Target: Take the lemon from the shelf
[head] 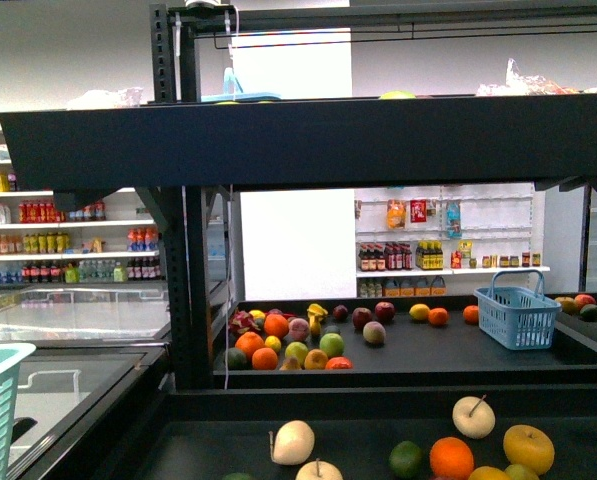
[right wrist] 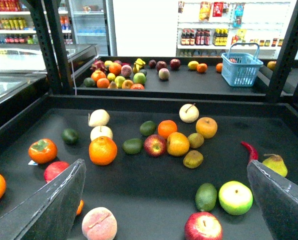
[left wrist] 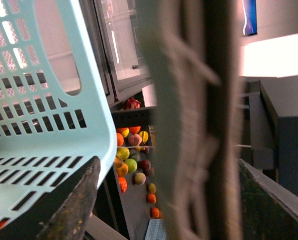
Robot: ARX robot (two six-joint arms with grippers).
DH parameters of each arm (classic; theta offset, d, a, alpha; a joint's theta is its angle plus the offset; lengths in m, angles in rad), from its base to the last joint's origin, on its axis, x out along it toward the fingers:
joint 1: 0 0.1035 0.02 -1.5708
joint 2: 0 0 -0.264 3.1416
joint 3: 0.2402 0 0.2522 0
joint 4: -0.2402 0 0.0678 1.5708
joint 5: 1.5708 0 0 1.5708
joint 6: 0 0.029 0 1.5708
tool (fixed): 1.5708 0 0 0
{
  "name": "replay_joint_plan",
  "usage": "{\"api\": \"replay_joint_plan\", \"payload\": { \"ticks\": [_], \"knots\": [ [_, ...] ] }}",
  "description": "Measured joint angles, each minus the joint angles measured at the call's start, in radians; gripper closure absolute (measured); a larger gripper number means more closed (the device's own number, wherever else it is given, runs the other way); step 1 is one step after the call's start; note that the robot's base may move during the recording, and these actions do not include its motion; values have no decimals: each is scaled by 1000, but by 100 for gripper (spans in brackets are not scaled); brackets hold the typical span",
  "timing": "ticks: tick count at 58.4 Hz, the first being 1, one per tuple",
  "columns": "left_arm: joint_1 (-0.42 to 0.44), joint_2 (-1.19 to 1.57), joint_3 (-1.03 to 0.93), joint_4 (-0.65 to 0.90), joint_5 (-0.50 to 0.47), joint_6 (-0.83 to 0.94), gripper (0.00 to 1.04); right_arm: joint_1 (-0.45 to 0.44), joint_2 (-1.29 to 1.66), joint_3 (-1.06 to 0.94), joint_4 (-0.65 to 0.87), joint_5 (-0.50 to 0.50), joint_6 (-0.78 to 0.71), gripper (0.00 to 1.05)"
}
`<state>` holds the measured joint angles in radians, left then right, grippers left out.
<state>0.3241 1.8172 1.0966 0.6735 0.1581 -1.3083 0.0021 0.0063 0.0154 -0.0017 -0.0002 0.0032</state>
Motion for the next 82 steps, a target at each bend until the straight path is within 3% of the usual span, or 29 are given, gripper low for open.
{"api": "replay_joint_plan", "payload": {
  "ticks": [5,21,33,47,61,67,71,77,82],
  "knots": [
    [-6,-42,0,-37,-1,27,6,0,0,0,0,0,0,7],
    [-14,-146,-32,-144,-34,93,8,0,0,0,0,0,0,7],
    [-32,-282,-72,-329,-108,193,8,0,0,0,0,0,0,7],
    [-110,-569,-163,-660,-349,505,8,0,0,0,0,0,0,7],
    [-386,-964,-340,-800,-622,748,8,0,0,0,0,0,0,7],
    [-497,-1187,-509,-652,-419,1018,27,0,0,0,0,0,0,7],
    [-608,-1316,-608,-665,-464,1154,39,0,0,0,0,0,0,7],
    [-790,-1479,-737,-706,-647,1248,59,0,0,0,0,0,0,7],
    [-782,-1542,-800,-705,-597,1278,75,0,0,0,0,0,0,7]
  ]
}}
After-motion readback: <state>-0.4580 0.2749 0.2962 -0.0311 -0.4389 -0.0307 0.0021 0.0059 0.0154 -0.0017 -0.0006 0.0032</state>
